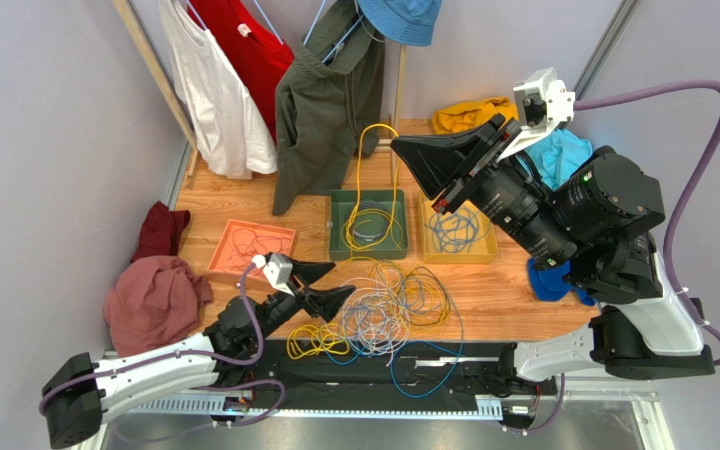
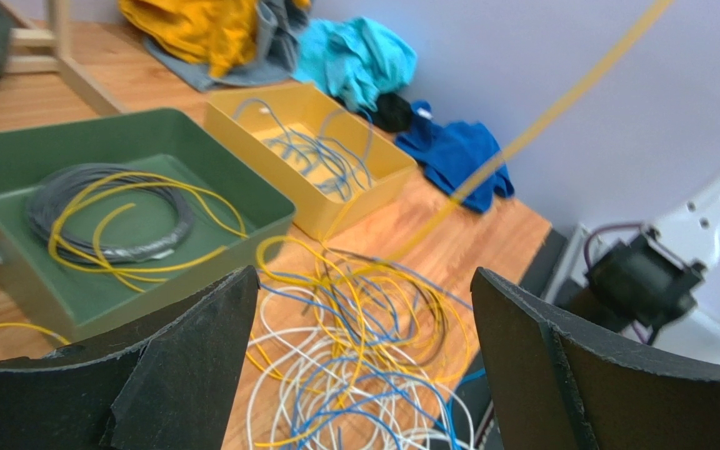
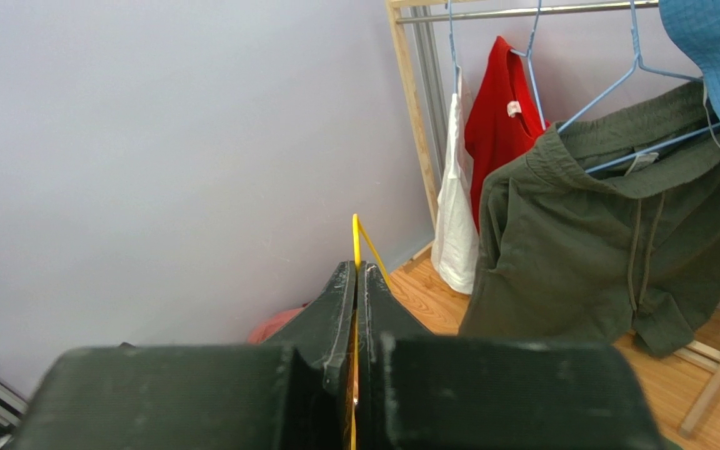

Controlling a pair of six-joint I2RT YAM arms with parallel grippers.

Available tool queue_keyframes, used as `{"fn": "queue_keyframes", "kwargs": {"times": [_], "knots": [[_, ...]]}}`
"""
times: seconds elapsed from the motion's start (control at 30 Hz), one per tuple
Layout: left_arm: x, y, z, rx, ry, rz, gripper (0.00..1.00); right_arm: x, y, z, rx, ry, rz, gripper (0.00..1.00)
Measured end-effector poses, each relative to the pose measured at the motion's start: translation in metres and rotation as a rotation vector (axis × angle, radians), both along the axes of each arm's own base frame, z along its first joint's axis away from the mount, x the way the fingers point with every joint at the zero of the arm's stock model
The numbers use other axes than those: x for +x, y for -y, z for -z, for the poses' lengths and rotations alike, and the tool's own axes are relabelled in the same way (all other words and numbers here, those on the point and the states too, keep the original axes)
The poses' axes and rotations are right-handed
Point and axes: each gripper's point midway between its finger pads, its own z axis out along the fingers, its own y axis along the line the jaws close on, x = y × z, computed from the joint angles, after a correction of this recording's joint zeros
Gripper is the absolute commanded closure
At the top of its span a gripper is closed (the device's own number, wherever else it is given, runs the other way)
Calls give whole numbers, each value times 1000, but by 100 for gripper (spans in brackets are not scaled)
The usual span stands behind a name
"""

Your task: Untangle the cables

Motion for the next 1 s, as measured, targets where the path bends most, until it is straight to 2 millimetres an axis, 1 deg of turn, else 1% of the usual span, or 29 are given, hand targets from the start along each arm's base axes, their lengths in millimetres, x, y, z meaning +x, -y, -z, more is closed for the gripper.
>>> {"fn": "queue_keyframes", "kwargs": {"times": [0.1,0.17,0.23,0.4,0.5,0.53,0.6,0.63,0.67,0.7,0.73,0.8,0.9,0.93,1.0], "knots": [[-12,10,3,28,22,69,7,0,-3,-9,19,1,-1,100],[-19,14,0,26,44,100,7,0,-4,-13,31,1,-6,100],[-21,15,-3,24,64,108,6,-1,-7,-15,40,-5,-17,100],[-14,14,-2,46,81,70,7,-7,-12,-13,47,-26,-58,100],[-7,19,2,82,79,53,12,-13,-16,-12,59,-44,-101,100],[-5,22,2,93,77,50,20,-16,-17,-13,66,-51,-116,100],[0,29,1,113,74,43,32,-20,-17,-14,78,-62,-143,100],[3,32,1,120,72,41,46,-22,-16,-14,83,-65,-153,100],[4,35,0,126,70,39,53,-23,-15,-14,87,-69,-160,100],[6,37,-1,125,68,39,63,-25,-13,-14,91,-72,-166,100],[7,37,-4,124,70,34,84,-26,-10,-13,92,-74,-166,100],[8,38,-10,116,70,26,100,-27,-2,-10,94,-77,-165,100],[12,34,-29,107,63,-2,100,-26,11,2,84,-85,-144,100],[13,33,-39,102,63,-14,100,-25,14,5,81,-86,-133,100],[16,27,-64,86,59,-43,100,-22,20,19,62,-91,-105,100]]}}
